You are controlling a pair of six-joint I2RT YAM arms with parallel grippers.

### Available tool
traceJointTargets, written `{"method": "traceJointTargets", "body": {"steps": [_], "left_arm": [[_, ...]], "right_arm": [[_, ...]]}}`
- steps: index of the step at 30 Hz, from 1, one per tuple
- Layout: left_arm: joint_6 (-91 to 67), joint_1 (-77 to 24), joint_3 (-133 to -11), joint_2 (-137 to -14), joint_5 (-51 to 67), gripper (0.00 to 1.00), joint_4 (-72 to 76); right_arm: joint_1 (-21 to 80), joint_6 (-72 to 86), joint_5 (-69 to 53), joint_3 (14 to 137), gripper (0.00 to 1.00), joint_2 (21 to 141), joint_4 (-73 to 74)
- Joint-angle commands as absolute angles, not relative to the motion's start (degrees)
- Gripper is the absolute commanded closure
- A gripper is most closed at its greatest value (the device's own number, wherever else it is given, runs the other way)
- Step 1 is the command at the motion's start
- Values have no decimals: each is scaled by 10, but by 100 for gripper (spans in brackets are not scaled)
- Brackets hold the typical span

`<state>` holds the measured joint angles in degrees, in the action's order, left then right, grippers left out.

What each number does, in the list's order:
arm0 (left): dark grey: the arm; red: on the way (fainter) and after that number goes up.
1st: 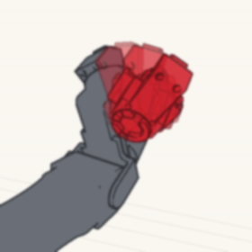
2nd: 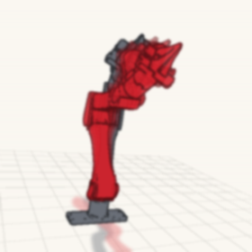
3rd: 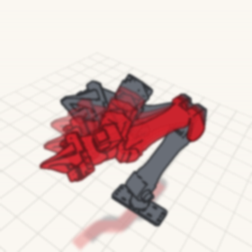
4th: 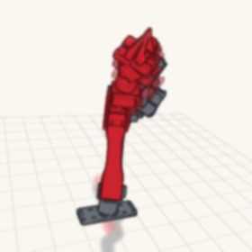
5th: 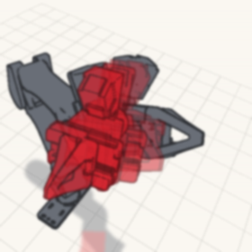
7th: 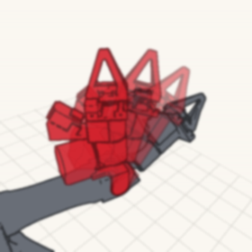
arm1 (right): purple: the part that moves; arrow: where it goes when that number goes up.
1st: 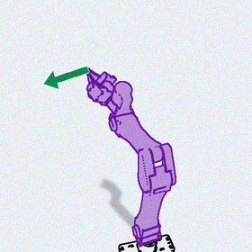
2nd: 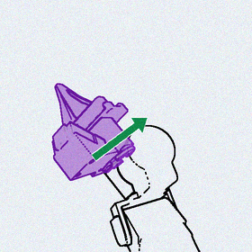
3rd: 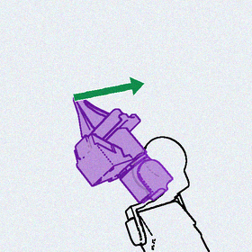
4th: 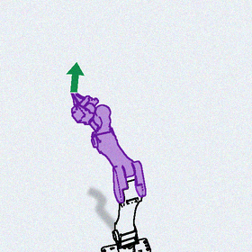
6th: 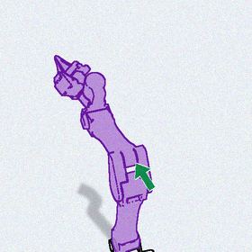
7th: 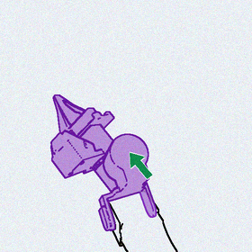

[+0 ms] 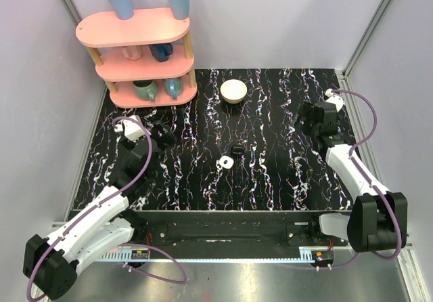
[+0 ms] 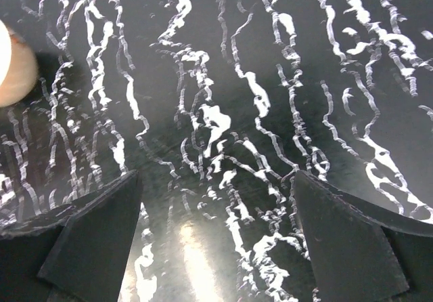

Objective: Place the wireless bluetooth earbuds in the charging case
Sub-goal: Reset both arms

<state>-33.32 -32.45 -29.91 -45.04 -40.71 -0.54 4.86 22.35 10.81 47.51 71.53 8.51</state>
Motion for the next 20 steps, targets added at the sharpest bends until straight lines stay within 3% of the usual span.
{"method": "traceJointTargets", "body": {"steps": [1,12,20], "left_arm": [[-345,-323,-311,-436,-457,1,1],[-245,-323,-272,-409,-458,1,110],[-149,-323,-288,-507,-525,1,200]], "right_arm": [[48,171,195,427,0,674,-30],[48,105,176,352,0,657,-159],[47,6,263,324,0,714,-250]]}}
